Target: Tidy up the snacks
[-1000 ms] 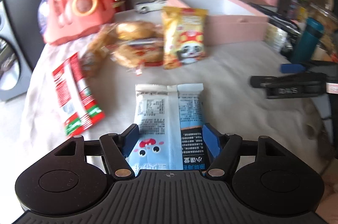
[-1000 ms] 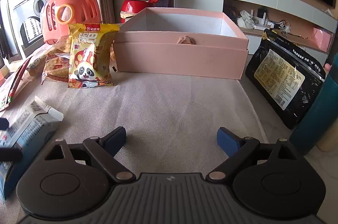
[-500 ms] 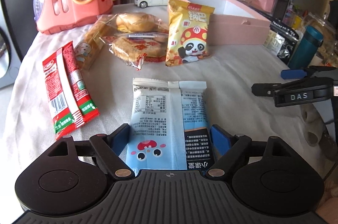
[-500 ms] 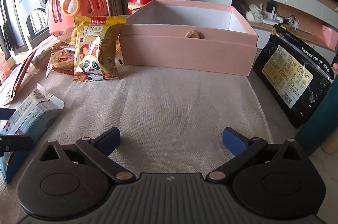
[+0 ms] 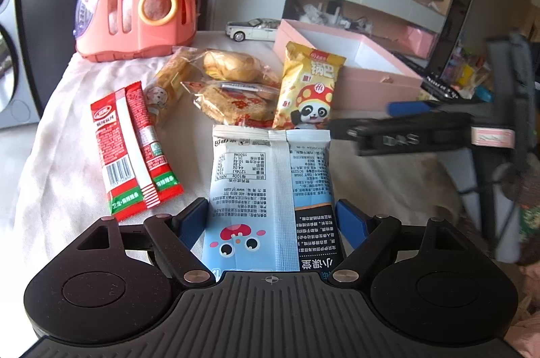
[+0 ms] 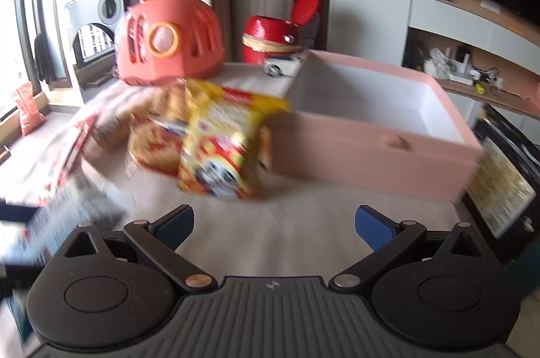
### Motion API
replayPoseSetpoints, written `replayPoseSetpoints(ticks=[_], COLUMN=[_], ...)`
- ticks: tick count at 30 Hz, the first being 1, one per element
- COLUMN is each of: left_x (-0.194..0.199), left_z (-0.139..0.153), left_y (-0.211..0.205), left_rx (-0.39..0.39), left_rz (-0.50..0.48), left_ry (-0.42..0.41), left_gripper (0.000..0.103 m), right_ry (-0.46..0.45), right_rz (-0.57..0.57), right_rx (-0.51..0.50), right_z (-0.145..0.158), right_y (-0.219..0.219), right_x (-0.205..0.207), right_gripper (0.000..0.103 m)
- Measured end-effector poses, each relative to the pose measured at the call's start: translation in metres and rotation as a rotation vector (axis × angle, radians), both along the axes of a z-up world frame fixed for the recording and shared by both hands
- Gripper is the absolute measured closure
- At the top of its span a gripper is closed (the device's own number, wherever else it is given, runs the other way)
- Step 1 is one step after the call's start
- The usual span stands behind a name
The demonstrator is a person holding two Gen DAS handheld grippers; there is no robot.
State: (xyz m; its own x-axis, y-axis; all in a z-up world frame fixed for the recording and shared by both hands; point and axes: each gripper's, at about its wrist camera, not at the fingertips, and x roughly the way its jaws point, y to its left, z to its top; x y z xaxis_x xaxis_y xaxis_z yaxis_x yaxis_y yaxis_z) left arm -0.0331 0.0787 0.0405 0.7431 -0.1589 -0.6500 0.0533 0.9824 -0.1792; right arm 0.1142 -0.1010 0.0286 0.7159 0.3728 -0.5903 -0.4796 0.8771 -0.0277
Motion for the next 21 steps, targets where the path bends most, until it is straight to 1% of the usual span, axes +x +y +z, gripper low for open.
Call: replayPoseSetpoints(ticks=[2,4,8,9,10,11,13,17,18,21], left_x=[0.000,0.000,-0.001,-0.001,-0.001,-0.002,-0.003,-0.004,-0.004,-0.005], left_z=[-0.001,-0.001,-0.001,-0.002,-0.002,-0.002,-0.001,0.001,0.001,0.003], left_y=[0.006,0.012,0.016,0.016,0.017,0.017,0.016,0.011,0.007,-0.008], left_rx=[-0.034,-0.055,-0.053,-0.053,-0.053,-0.053,-0.051,-0.044,-0.042,-0.025], left_rz=[0.011,0.032,0.053,0.054,0.054,0.054,0.050,0.019,0.003,-0.064], left_ry=[0.011,0.019,0.028,0.030,0.032,0.034,0.035,0.036,0.037,0.040], left_gripper=[0.016,0.016,0.016,0.016,0.016,0.016,0.016,0.016,0.016,0.016], right_ry=[-0.009,-0.008,0.046,0.055,0.059,0.061,0.064,0.074,0.074,0.086], right_rz=[0.010,-0.006,-0.082,-0.101,-0.107,-0.107,-0.099,-0.057,-0.044,-0.005], right_rx=[-0.017,-0.025,-0.008,-0.007,-0.007,-0.010,-0.003,0.035,0.029,0.013], right_z=[0.000,-0.001,-0.006,-0.008,-0.011,-0.012,-0.011,-0.002,0.001,0.010], right_y=[0.014,0.026,0.045,0.049,0.054,0.057,0.057,0.035,0.027,-0.003], right_x=[0.006,0.016,0.041,0.045,0.049,0.050,0.046,0.029,0.023,0.003], right_gripper=[0.001,0.001,0.001,0.004,0.011,0.016,0.039,0.044,0.048,0.052])
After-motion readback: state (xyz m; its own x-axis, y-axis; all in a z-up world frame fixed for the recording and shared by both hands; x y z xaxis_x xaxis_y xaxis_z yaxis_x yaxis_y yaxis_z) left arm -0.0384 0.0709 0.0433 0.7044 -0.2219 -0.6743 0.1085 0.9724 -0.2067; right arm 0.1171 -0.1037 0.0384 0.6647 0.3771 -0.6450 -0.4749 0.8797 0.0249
